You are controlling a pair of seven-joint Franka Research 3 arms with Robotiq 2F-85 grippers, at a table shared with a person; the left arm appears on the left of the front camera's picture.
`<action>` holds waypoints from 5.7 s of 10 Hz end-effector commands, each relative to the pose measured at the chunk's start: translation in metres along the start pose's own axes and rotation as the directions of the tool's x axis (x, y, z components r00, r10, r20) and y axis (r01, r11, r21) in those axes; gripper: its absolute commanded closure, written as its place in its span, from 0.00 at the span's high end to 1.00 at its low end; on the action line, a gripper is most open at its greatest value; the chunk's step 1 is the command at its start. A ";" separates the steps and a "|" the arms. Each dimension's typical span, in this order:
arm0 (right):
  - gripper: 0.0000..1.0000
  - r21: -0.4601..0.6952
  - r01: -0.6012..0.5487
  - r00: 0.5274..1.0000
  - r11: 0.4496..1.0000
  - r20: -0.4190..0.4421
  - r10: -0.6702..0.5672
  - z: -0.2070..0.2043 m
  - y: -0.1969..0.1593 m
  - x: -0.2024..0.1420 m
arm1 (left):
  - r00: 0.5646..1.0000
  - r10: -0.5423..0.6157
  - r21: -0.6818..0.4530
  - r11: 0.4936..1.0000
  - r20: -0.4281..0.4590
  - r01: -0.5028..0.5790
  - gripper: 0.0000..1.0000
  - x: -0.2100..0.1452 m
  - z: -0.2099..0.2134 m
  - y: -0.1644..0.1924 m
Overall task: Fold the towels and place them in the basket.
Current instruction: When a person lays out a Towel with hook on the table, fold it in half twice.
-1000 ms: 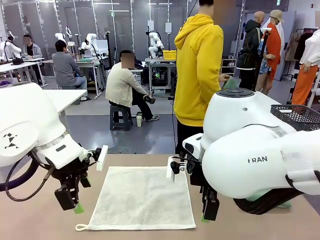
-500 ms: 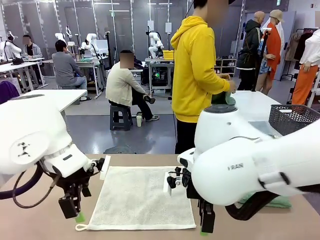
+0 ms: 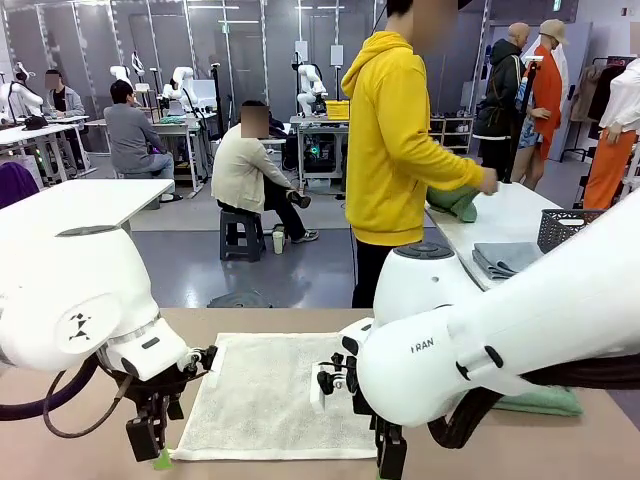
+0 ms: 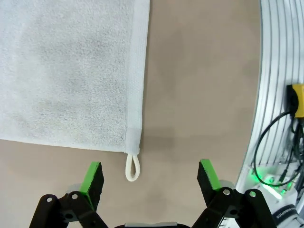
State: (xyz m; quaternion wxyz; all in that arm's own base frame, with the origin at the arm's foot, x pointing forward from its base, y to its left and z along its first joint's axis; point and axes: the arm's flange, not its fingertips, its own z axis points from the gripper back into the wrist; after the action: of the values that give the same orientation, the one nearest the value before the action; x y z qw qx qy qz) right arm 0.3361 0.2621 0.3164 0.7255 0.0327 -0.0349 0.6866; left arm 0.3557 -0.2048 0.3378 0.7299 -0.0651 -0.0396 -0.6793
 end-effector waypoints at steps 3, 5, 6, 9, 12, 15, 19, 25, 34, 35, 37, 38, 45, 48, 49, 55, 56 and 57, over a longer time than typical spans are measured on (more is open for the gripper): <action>1.00 -0.003 0.000 1.000 1.000 0.004 0.000 -0.013 -0.013 0.000 | 0.999 -0.046 -0.007 0.999 0.015 0.046 1.00 -0.001 -0.028 0.014; 1.00 -0.001 0.015 1.000 1.000 -0.004 -0.015 -0.018 -0.021 0.000 | 0.999 -0.044 -0.020 0.999 0.014 0.044 1.00 0.001 -0.036 0.017; 1.00 0.000 0.014 1.000 1.000 -0.007 -0.014 -0.023 -0.024 -0.001 | 0.999 -0.042 -0.032 0.999 0.008 0.042 1.00 0.002 -0.043 0.018; 1.00 -0.005 0.017 1.000 1.000 -0.001 -0.017 -0.030 -0.028 -0.003 | 0.999 -0.029 -0.036 0.999 0.014 0.030 1.00 0.002 -0.049 0.017; 1.00 -0.003 0.005 1.000 1.000 0.005 -0.005 -0.036 -0.028 -0.005 | 1.000 -0.016 -0.041 0.999 0.012 0.016 1.00 0.001 -0.057 0.017; 1.00 -0.012 0.017 1.000 1.000 -0.011 -0.017 -0.036 -0.032 -0.007 | 1.000 -0.009 -0.044 0.999 0.009 0.009 1.00 0.000 -0.056 0.015; 1.00 0.014 0.036 0.998 0.999 -0.050 -0.035 -0.035 -0.028 -0.005 | 1.000 -0.017 -0.042 0.999 0.014 0.018 0.73 0.002 -0.058 0.017; 0.00 0.006 0.050 0.998 0.999 -0.039 -0.049 -0.024 -0.029 -0.006 | 0.999 -0.034 -0.026 0.999 -0.002 0.034 0.05 0.002 -0.054 0.014; 0.00 -0.015 0.069 0.997 0.997 -0.014 -0.069 0.017 -0.025 -0.001 | 0.999 -0.022 0.011 1.000 -0.028 0.022 0.00 0.010 -0.016 0.003; 0.00 -0.025 0.068 0.998 0.997 -0.001 -0.068 0.025 -0.026 -0.001 | 1.000 -0.018 0.004 1.000 -0.016 0.018 0.00 0.011 -0.007 0.003; 0.00 -0.031 0.071 0.997 0.997 0.018 -0.070 0.033 -0.029 -0.001 | 1.000 -0.014 -0.019 1.000 0.014 0.014 0.00 0.016 0.012 0.003; 0.00 -0.031 0.071 0.997 0.997 0.026 -0.070 0.036 -0.031 -0.001 | 1.000 -0.001 -0.003 1.000 0.012 0.001 0.00 0.019 0.018 0.006; 0.02 -0.050 0.062 0.998 0.997 0.013 -0.061 0.036 -0.032 0.000 | 0.999 -0.051 0.037 0.998 -0.011 0.051 0.06 0.028 0.032 0.021; 0.02 -0.011 0.092 0.995 0.996 0.026 -0.092 0.053 -0.078 0.011 | 0.997 -0.067 0.036 0.997 0.023 0.067 0.06 0.044 0.060 0.067; 0.02 -0.011 0.104 0.995 0.995 0.006 -0.103 0.055 -0.090 0.013 | 0.999 -0.051 0.041 0.998 0.019 0.050 0.06 0.046 0.065 0.082; 0.02 0.041 0.178 0.984 0.983 -0.007 -0.178 0.063 -0.210 0.032 | 1.000 -0.001 0.002 1.000 -0.014 0.001 0.06 0.051 0.067 0.180; 0.02 0.043 0.175 0.984 0.984 -0.002 -0.176 0.061 -0.228 0.032 | 1.000 -0.005 0.000 1.000 0.002 0.005 0.06 0.051 0.065 0.198; 0.02 0.044 0.186 0.982 0.982 -0.019 -0.186 0.056 -0.245 0.031 | 1.000 0.007 -0.010 1.000 0.027 -0.007 0.06 0.049 0.061 0.215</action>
State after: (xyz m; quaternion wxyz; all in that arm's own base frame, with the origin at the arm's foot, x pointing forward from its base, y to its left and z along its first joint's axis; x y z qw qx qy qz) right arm 0.5655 0.2657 0.3764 0.7801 0.0547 -0.0261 0.6227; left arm 0.5559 -0.2241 0.3949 0.7366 -0.0659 -0.0522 -0.6711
